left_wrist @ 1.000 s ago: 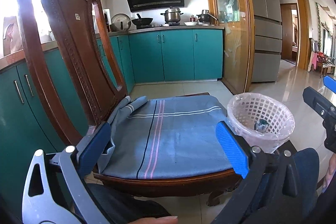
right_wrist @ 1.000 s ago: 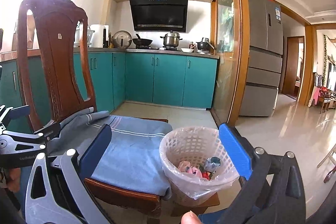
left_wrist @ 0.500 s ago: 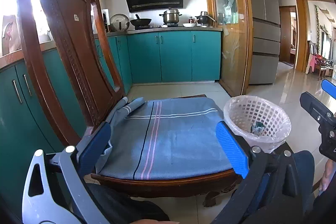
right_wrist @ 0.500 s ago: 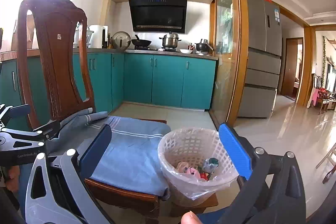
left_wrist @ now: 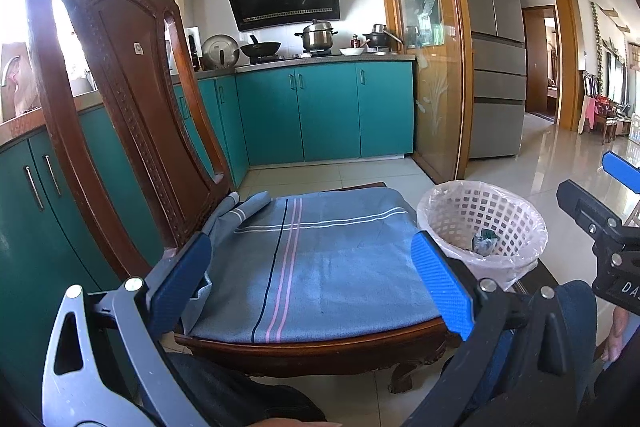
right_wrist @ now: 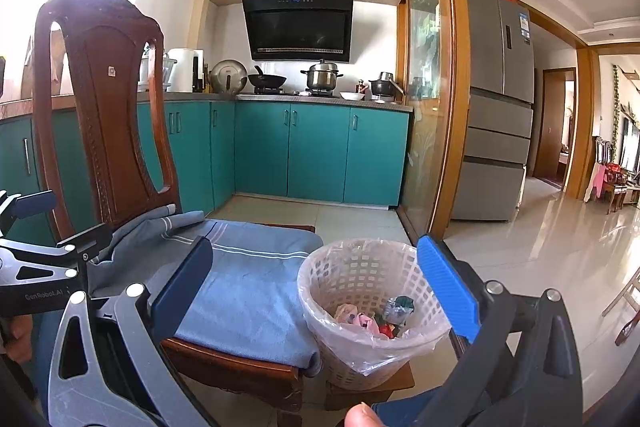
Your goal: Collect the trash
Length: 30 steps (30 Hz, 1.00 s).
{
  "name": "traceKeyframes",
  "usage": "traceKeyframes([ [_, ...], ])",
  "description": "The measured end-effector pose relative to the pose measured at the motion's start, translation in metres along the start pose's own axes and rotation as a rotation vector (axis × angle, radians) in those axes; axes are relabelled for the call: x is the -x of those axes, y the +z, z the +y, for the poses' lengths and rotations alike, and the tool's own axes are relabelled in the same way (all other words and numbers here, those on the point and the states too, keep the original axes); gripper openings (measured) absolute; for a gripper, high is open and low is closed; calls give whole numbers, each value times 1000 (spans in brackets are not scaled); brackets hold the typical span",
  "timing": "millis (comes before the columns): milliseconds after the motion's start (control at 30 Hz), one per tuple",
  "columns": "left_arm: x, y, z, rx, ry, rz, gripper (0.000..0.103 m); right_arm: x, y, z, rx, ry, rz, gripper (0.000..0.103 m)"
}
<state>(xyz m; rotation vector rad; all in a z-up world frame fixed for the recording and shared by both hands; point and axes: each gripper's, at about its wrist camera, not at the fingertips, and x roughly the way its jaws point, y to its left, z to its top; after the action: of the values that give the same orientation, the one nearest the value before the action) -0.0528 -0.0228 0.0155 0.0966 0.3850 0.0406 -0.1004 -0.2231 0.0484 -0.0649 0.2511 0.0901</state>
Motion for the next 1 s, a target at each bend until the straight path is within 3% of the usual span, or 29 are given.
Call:
traceKeyframes([
  [1000,-12,1,1,8,-13,43,100,-13,-2,3,-1,14,30,100],
])
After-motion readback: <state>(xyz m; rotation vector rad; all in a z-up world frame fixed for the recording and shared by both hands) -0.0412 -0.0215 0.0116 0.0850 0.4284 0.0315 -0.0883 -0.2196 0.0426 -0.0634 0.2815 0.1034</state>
